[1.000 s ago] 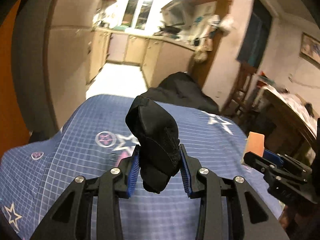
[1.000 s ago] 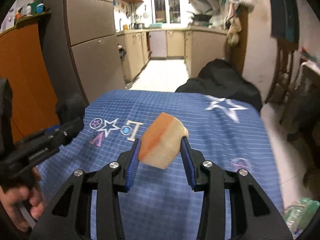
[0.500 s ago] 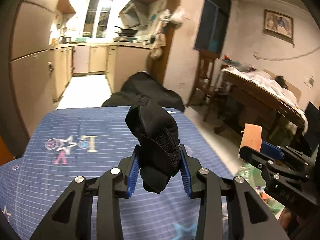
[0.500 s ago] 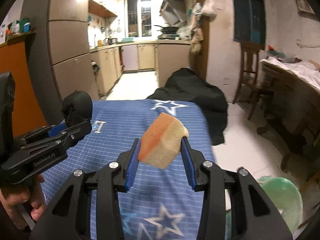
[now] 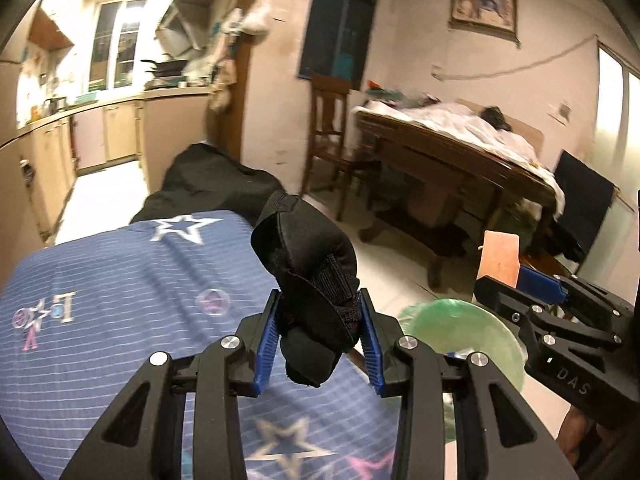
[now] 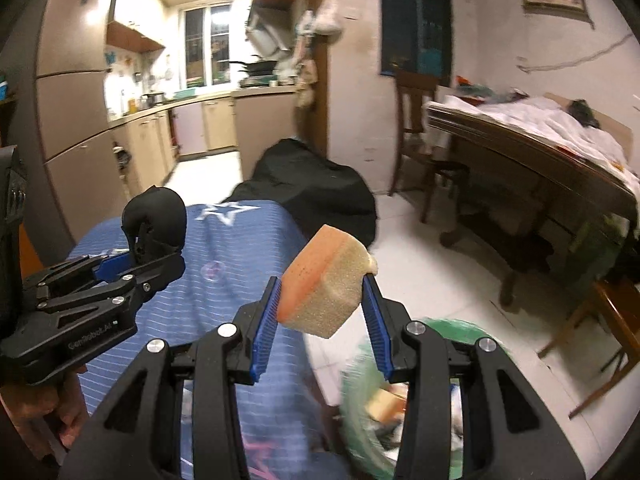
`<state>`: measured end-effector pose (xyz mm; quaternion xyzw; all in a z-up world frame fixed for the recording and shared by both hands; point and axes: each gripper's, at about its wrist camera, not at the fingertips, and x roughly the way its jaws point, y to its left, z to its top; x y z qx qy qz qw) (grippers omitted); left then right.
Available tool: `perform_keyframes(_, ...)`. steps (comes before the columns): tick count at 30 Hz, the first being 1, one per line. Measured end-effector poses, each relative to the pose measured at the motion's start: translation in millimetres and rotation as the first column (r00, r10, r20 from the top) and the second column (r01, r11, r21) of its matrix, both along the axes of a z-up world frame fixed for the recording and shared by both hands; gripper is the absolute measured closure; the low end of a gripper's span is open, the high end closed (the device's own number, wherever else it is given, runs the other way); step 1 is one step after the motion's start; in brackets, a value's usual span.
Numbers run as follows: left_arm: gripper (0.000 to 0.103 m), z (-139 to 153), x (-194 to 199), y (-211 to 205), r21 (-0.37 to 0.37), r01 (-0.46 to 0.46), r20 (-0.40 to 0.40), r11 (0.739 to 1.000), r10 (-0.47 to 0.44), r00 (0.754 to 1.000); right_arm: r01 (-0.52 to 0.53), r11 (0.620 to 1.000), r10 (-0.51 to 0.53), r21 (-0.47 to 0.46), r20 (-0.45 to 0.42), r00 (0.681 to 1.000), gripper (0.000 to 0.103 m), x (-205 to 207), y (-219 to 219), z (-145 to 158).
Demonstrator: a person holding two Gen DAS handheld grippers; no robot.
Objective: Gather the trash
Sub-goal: 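Carry the black cap and small sponge over the bin with both tools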
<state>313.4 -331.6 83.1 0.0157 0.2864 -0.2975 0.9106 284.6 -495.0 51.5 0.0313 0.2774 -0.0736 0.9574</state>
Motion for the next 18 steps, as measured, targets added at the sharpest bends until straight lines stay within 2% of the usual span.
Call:
perform_keyframes(9,0.065,-19,-17,-95,0.039,0.131,-0.026,0.991,-0.130,0.991,0.131,0.991,-0.131,0.007,-0.049,0.990,0.064,-38,-73,-19)
perform_keyframes(14,0.065,-26,-14,-126,0.065,0.184,-0.040,0.981,-0.182,0.982,0.174,0.985,-0.171,0.019,-0.087,0.981,0.064,-50,-101,-32)
perform_keyframes(18,0.065,-37,-14,-152,0.100,0.220,-0.055,0.970,-0.215,0.975,0.192,0.980,-0.181,0.056,-0.158,0.971,0.064,-53,-125,-46)
